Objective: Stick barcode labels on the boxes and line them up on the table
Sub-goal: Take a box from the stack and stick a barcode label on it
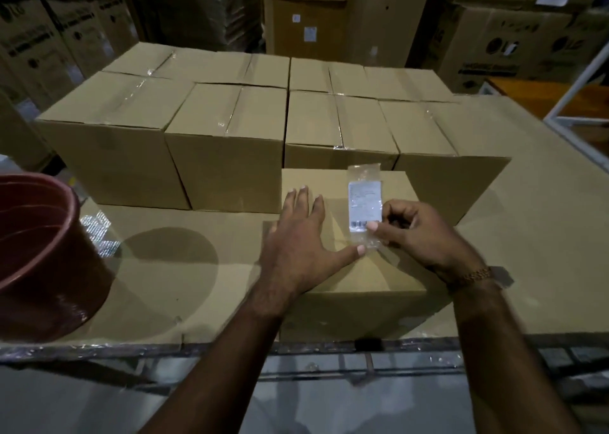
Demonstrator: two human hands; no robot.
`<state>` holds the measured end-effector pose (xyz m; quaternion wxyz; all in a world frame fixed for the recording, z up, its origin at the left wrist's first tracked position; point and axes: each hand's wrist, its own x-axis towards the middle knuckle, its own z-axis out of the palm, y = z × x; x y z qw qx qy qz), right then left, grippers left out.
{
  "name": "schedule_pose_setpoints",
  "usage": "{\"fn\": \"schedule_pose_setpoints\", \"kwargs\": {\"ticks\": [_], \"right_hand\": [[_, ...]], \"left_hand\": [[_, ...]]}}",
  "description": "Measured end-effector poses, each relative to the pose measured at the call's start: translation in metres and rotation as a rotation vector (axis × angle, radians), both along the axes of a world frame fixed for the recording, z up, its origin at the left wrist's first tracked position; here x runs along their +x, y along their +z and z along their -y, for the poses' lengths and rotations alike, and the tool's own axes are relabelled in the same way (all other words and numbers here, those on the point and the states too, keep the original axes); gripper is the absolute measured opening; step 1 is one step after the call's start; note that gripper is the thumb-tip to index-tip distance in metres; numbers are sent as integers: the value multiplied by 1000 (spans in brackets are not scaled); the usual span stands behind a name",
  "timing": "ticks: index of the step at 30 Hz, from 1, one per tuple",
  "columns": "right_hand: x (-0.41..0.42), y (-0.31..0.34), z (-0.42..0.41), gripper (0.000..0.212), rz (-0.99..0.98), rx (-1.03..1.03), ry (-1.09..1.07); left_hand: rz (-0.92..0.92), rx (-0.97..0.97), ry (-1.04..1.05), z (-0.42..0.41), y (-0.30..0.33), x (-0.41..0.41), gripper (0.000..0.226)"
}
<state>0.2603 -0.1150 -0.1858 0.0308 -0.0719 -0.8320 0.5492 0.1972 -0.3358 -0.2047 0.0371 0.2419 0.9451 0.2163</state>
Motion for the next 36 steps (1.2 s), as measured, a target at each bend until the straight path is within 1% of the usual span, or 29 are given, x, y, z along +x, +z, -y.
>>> {"fn": "schedule_pose_setpoints", "kwargs": {"ticks": [6, 14, 16, 19, 22, 26, 29, 31, 33, 36], "right_hand": [[2, 2, -7, 27, 22, -130, -16], [1, 4, -7, 23, 4, -172, -39], [2, 5, -3, 20, -6, -155, -43], [2, 9, 6, 13, -35, -114, -40], [0, 17, 18, 12, -74, -88, -39], [-2, 29, 45, 12, -103, -166, -2], [-10, 36, 75, 16, -117, -241, 31], [-19, 41, 100, 20, -125, -249, 37], [-28, 43, 126, 24, -140, -222, 44], [-45, 39, 169, 20, -157, -225, 74]], "left_hand": [[14, 6, -4, -1, -1, -2, 122], [44, 19, 12, -1, 5, 0, 123], [33, 20, 8, -1, 7, 1, 121], [-39, 12, 18, 2, 8, 3, 116], [-107, 96, 81, 8, 13, 7, 109], [-203, 169, 172, 36, 24, 16, 105], [-282, 178, 231, 73, 30, 20, 105], [-316, 188, 277, 102, 34, 18, 103], [-341, 230, 316, 132, 41, 15, 95], [-441, 317, 351, 180, 54, 6, 66]]}}
